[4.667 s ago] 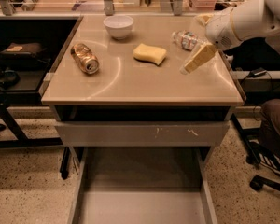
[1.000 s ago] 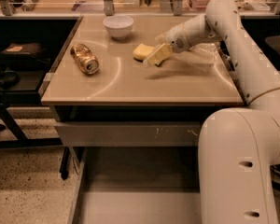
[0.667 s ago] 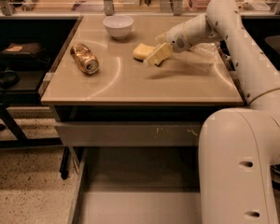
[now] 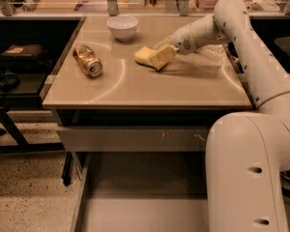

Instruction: Place sponge into middle drawer

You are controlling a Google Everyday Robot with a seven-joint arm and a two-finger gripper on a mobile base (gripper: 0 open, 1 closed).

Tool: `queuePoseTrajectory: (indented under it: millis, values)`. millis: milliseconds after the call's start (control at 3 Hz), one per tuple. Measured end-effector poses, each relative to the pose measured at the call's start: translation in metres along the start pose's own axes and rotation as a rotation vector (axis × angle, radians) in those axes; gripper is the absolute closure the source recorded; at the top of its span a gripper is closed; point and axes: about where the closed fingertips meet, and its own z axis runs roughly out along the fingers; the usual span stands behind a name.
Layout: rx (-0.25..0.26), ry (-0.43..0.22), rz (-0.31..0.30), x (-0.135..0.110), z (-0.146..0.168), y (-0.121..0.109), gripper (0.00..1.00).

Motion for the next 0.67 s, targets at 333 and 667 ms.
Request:
queuePoseTrajectory:
  millis: [333, 667]
  values:
    - [0.0, 0.0, 0.0, 0.0, 0.0, 0.0, 0.66]
    - [0.0, 0.0, 0.0, 0.0, 0.0001, 0.0, 0.9]
